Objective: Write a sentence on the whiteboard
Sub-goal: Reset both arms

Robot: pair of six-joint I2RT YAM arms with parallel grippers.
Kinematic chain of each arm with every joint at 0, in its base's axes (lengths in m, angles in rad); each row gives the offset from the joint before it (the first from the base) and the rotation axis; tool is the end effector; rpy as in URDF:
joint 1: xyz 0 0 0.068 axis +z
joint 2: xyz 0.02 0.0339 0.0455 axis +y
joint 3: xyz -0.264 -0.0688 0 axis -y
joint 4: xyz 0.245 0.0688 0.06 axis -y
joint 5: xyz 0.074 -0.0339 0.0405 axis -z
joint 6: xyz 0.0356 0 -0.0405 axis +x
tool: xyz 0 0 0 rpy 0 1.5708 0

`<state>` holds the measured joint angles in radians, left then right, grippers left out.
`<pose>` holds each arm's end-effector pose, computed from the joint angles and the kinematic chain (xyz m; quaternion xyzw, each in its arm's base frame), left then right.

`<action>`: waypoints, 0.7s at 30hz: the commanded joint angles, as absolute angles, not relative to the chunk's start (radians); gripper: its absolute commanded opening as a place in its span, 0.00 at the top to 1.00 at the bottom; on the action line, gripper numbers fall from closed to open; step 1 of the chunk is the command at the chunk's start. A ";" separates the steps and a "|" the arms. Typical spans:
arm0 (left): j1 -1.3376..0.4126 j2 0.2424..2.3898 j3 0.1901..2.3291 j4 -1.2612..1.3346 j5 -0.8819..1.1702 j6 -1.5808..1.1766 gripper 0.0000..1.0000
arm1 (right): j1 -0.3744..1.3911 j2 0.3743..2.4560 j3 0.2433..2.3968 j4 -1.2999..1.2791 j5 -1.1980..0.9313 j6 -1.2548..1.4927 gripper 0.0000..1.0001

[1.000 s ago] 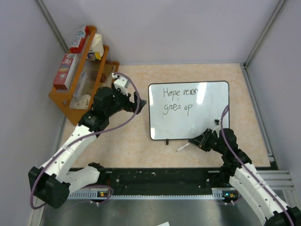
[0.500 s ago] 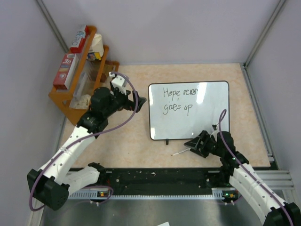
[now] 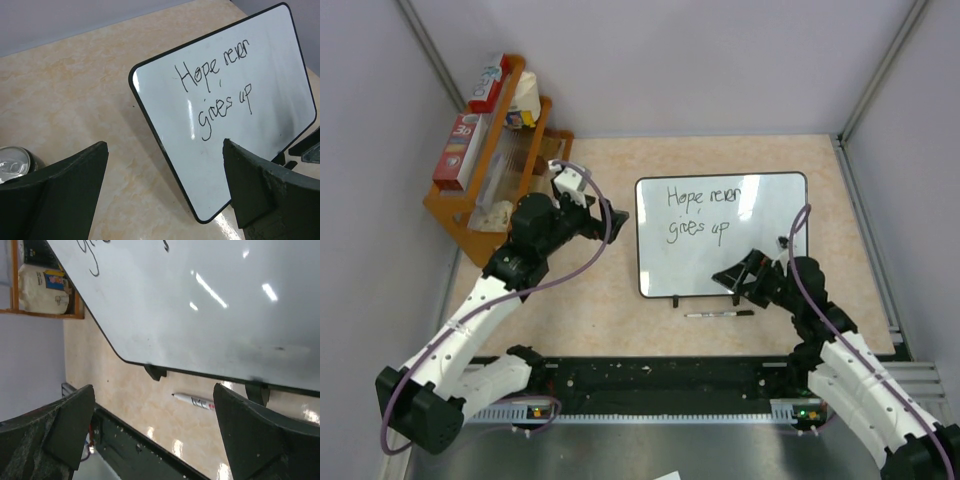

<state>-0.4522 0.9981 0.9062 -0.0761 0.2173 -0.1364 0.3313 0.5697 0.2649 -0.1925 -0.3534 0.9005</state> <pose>0.2068 -0.1090 0.3545 0.1885 0.7390 -0.2654 0.5899 0.1320 0.0584 0.1884 0.1513 0.8372 0.4141 0.3236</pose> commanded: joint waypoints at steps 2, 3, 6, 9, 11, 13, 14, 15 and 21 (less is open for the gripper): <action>-0.448 0.950 0.829 -0.011 0.097 -0.147 0.01 | 0.327 0.632 0.429 -0.179 -0.151 0.680 0.01; -0.448 0.945 0.816 -0.011 0.042 -0.152 0.01 | 0.327 0.637 0.461 -0.183 -0.114 0.649 0.01; -0.448 0.928 0.775 0.020 -0.070 -0.158 0.01 | 0.327 0.644 0.515 -0.170 0.041 0.540 0.01; -0.448 0.919 0.741 0.043 -0.142 -0.164 0.01 | 0.325 0.635 0.529 -0.127 0.181 0.434 0.01; -0.448 0.919 0.724 0.061 -0.186 -0.161 0.01 | 0.327 0.621 0.522 -0.057 0.270 0.368 0.01; -0.448 0.919 0.713 0.077 -0.219 -0.156 0.01 | 0.327 0.608 0.486 0.053 0.329 0.309 0.01; -0.449 0.917 0.703 0.096 -0.227 -0.150 0.01 | 0.327 0.601 0.470 0.098 0.348 0.286 0.01; -0.448 0.919 0.698 0.104 -0.238 -0.146 0.01 | 0.327 0.589 0.428 0.139 0.359 0.261 0.01; -0.448 0.862 0.634 0.182 -0.282 -0.130 0.05 | 0.327 0.623 0.286 0.428 0.440 0.016 0.01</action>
<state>-0.4522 0.9302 0.6735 0.0505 -0.2279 -0.1513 0.3313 0.5919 0.3531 0.1940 0.3252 0.2188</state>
